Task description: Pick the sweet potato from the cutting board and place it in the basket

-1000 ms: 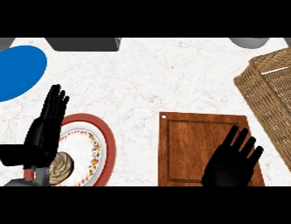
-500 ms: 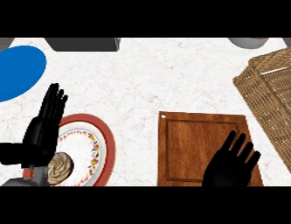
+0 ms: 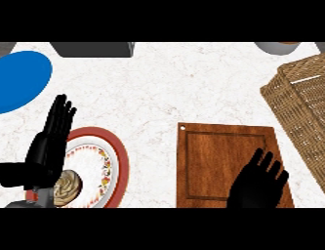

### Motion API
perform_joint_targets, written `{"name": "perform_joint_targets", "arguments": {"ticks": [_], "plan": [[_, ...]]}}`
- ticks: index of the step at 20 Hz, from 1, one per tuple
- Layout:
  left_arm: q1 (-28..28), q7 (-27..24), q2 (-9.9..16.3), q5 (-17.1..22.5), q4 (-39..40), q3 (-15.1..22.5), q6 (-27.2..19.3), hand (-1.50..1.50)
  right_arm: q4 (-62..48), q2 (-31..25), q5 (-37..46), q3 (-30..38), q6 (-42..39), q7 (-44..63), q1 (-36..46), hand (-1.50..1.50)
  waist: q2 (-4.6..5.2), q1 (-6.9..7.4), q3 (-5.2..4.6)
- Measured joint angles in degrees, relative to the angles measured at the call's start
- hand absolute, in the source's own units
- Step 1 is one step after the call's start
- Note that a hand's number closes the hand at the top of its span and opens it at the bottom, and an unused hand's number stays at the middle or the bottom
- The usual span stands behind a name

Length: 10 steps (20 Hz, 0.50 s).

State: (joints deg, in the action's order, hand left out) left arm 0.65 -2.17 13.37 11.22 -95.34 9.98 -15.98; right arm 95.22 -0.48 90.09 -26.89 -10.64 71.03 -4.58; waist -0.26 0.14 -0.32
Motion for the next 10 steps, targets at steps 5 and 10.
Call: {"name": "perform_joint_targets", "arguments": {"ticks": [5, 10], "plan": [[-0.7, -0.2, -0.1, -0.3, -0.1, -0.4, 0.3, 0.0, 0.1, 0.5, -1.2, 0.6, -0.9, -1.9, -0.6, 1.5, -0.24, 0.11, -0.17], [0.4, 0.1, -0.1, -0.3, 0.4, -1.1, 0.8, 0.0, -2.1, 0.5, -1.5, 1.7, -1.8, -3.6, 1.0, 1.5, -0.36, 0.19, -0.33]]}}
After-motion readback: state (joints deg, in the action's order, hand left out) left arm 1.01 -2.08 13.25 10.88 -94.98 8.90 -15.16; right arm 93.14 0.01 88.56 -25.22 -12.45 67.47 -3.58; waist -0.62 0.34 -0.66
